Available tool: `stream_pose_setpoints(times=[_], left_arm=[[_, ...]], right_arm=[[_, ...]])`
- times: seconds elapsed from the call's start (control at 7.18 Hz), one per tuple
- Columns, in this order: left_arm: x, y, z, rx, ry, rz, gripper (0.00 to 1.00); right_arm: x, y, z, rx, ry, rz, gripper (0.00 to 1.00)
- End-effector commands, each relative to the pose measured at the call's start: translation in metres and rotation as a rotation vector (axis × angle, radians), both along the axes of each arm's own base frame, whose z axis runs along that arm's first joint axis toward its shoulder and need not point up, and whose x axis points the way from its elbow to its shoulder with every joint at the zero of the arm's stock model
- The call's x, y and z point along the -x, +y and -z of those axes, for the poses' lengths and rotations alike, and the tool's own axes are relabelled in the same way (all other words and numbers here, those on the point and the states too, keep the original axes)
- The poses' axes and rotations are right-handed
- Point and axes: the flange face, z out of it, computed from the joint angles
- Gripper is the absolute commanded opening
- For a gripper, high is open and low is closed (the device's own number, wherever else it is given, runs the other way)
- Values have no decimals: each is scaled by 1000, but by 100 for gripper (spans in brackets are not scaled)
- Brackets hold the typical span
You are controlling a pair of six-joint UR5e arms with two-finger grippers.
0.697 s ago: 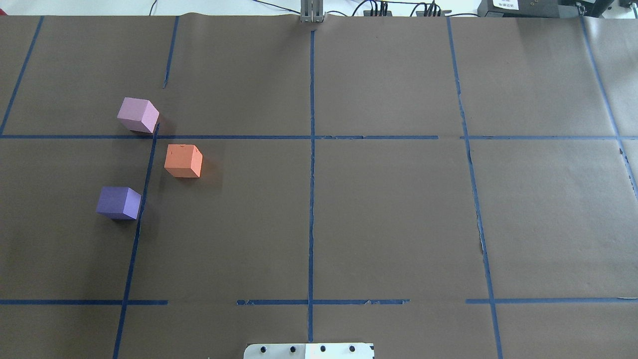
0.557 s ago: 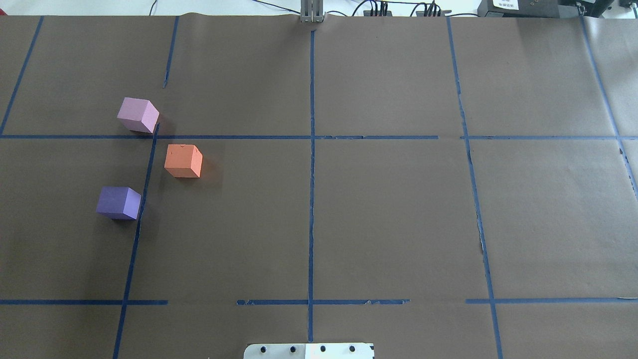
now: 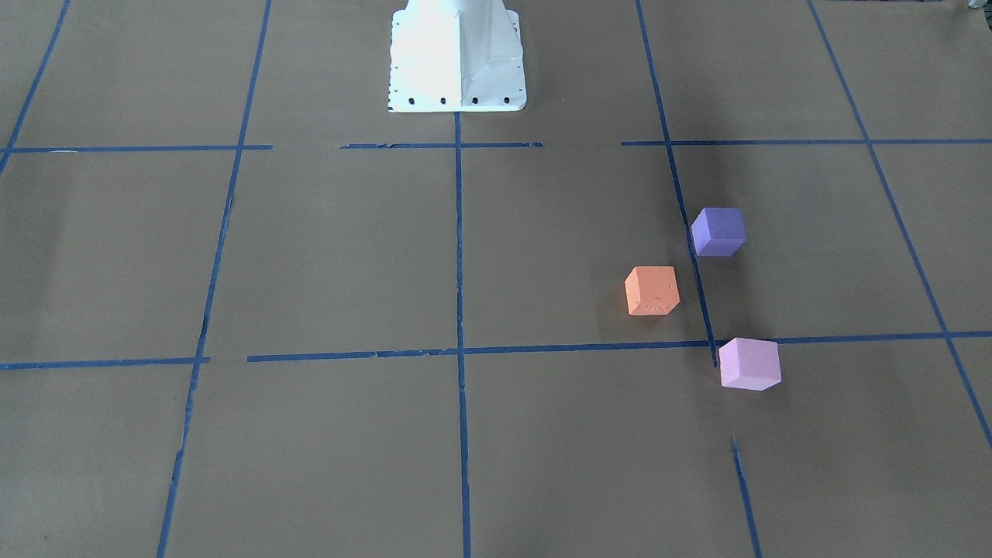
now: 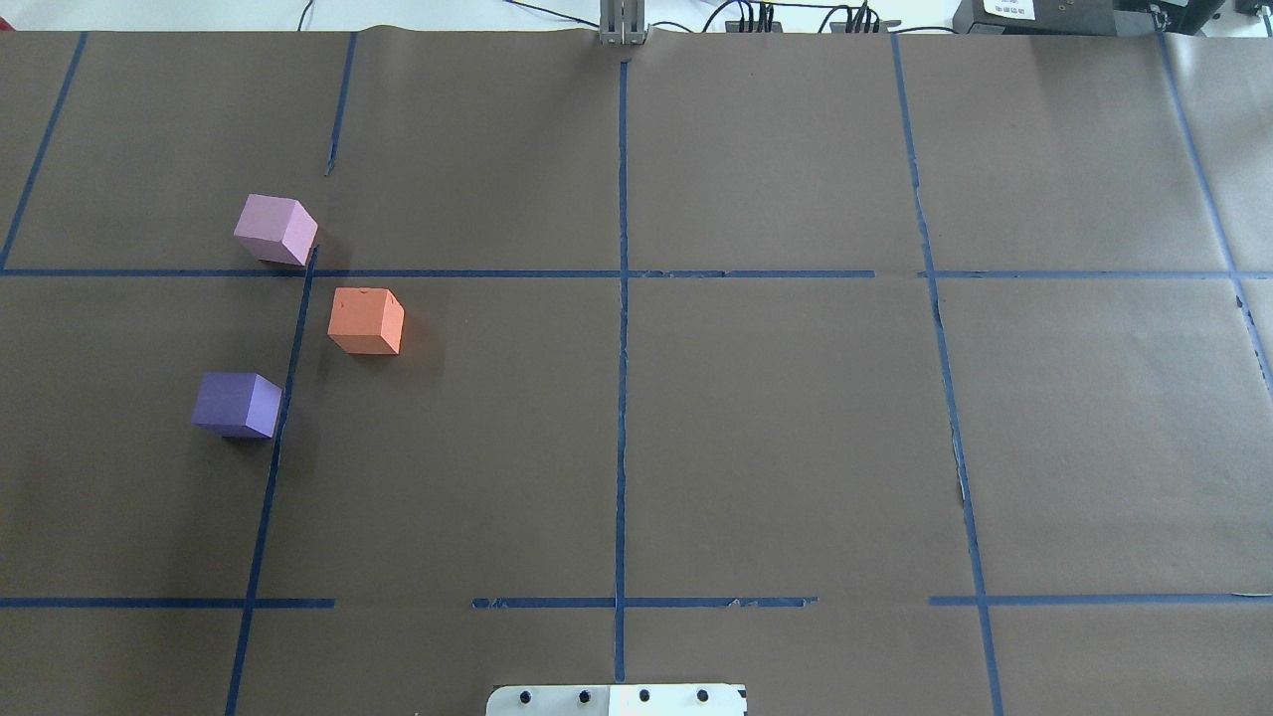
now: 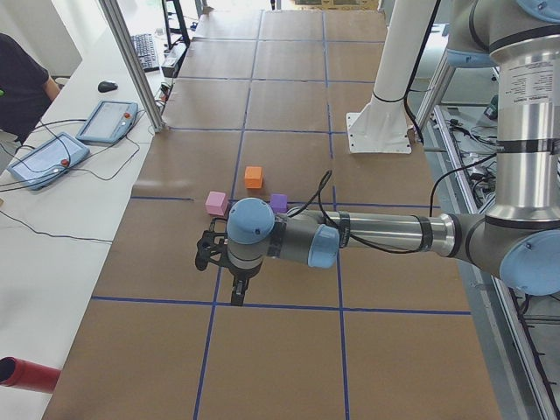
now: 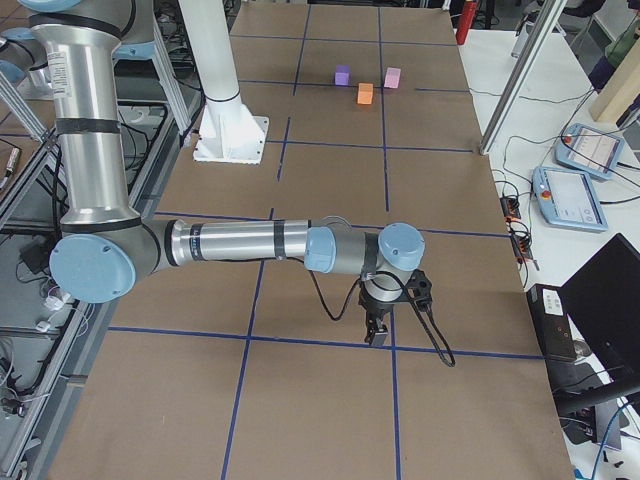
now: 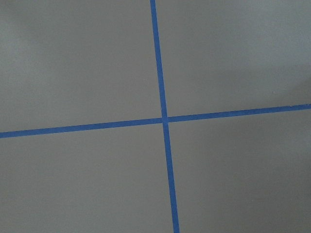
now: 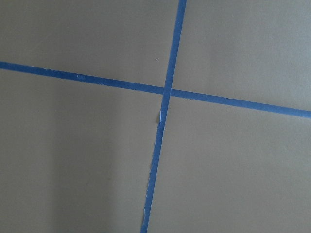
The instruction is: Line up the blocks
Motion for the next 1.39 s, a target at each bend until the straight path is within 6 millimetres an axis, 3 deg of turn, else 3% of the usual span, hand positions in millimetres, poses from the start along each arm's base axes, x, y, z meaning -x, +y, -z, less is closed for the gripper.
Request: stream_pose_setpoints(times=[0.0,0.14,0.28,0.42,0.56,0.84,0.98,1.25], left_arm=[[-46,-9,19,23,2,-53,100],[-52,-21,34,8,4,-53,100],[-72,-28,41,7,8,-84,100],[-86,-42,66,38,24,-39,100],[-124,-52,94,50,18,-60,100],[-181,-70,136,-26,-38,-117,100],[-214,-73,170,-14,-24,-89,100],[-294,-79,225,40,27,-44,100]], right_arm=[[0,0,0,0,0,0,100],[0,0,0,0,0,0,100],[0,0,0,0,0,0,100],[0,0,0,0,0,0,100],[0,0,0,0,0,0,100],[0,0,0,0,0,0,100],[0,0,0,0,0,0,100],[0,0,0,0,0,0,100]])
